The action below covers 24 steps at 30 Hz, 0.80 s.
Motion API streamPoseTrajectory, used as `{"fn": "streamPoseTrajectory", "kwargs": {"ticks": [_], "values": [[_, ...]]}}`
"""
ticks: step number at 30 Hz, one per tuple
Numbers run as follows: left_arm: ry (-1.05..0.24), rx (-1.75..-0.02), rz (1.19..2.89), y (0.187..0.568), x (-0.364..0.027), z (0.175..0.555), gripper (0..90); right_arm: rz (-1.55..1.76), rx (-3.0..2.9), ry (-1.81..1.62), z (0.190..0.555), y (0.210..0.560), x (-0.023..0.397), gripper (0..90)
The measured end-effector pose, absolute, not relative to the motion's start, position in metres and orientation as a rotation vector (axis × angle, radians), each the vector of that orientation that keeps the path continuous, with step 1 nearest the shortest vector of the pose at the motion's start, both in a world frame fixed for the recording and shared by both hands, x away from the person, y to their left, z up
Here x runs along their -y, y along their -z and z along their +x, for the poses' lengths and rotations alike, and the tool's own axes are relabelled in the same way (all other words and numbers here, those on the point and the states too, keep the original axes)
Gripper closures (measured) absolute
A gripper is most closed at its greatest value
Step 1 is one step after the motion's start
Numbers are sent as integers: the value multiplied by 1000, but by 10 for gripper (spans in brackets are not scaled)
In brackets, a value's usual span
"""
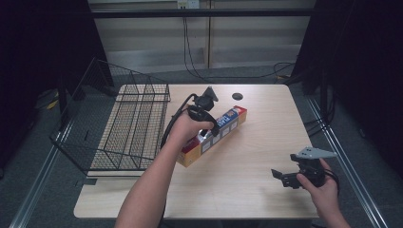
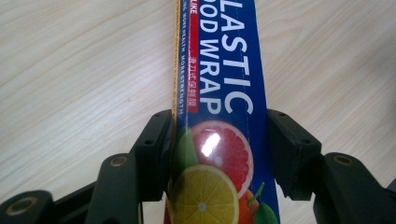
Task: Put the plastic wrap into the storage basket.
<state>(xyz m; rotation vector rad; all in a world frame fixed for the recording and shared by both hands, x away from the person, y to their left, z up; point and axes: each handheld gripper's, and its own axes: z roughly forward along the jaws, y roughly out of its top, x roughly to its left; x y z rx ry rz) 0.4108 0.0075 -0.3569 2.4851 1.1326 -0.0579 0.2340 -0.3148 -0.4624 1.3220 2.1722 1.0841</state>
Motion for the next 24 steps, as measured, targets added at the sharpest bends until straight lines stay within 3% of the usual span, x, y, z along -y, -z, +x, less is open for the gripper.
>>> {"fn": "streamPoseTrajectory", "kwargs": {"ticks": [24], "values": [[-12,-1228,2420,305,-53,408,461,1315,-2159,-1088,233,461,315,24]]}}
